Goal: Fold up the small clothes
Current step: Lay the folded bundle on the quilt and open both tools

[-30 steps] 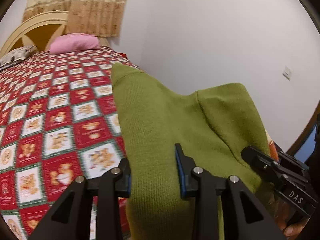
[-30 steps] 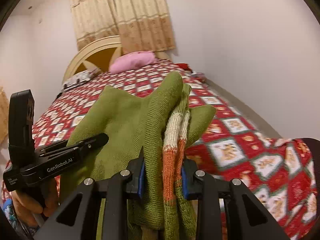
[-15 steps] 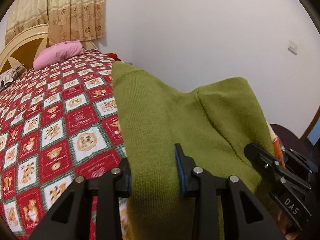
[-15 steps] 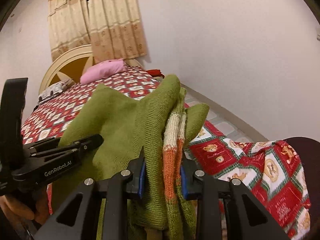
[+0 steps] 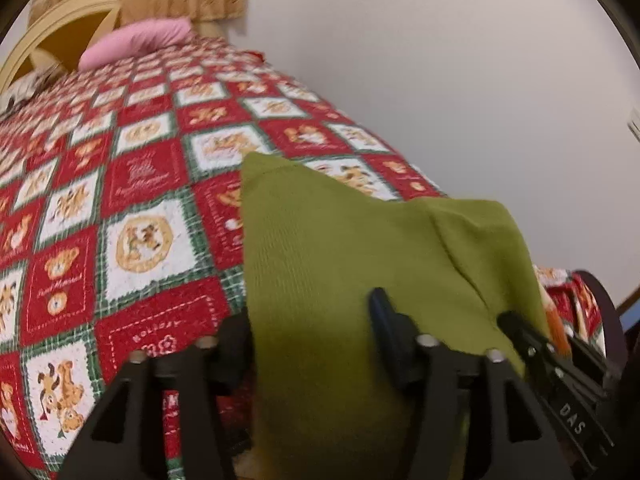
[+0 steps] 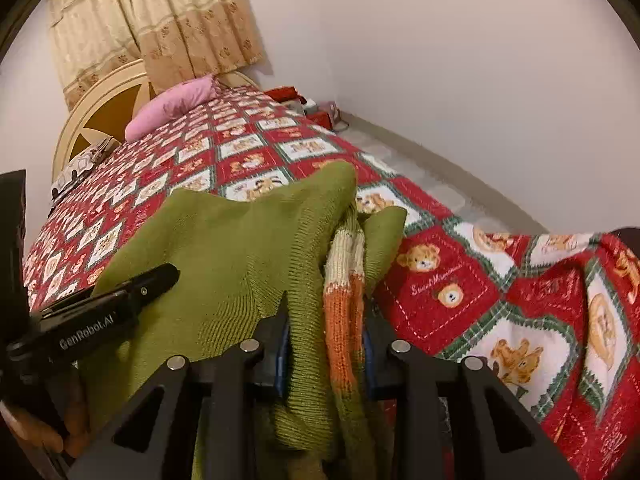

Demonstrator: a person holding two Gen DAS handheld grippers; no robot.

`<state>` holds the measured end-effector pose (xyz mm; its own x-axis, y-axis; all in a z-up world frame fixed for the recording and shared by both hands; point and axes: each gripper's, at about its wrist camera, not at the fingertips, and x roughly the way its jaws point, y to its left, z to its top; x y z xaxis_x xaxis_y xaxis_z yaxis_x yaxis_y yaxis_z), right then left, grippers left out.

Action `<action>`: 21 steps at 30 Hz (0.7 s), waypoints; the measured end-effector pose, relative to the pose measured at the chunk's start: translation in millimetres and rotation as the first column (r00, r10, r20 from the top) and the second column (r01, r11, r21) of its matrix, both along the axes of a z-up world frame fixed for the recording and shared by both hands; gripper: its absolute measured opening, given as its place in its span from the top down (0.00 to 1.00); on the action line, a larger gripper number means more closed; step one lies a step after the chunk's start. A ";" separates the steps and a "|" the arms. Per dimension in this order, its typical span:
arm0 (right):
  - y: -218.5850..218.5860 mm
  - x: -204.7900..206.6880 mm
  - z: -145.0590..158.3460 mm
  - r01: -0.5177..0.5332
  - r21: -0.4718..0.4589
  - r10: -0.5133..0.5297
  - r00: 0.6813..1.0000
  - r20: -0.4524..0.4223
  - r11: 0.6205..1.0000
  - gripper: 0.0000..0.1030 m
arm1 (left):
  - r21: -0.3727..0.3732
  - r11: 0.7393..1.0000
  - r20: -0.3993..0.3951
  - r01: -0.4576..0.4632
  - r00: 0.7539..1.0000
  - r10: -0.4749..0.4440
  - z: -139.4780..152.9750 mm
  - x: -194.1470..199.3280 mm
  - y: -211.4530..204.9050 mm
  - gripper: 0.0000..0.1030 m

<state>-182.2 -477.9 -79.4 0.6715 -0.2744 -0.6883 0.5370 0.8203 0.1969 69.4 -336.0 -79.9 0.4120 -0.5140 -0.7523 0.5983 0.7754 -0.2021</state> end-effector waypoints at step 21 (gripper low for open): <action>95.7 -82.6 40.6 -0.092 -0.182 0.089 0.996 -0.022 0.979 0.82 | 0.038 0.997 0.186 0.071 0.980 -0.076 29.2 -99.1 77.5 0.27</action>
<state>-264.8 -382.1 -38.8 0.6904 -0.3351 -0.6412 0.4607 0.8870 0.0325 -29.7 -258.5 -50.7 0.5092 -0.5261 -0.6812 0.6789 0.7319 -0.0578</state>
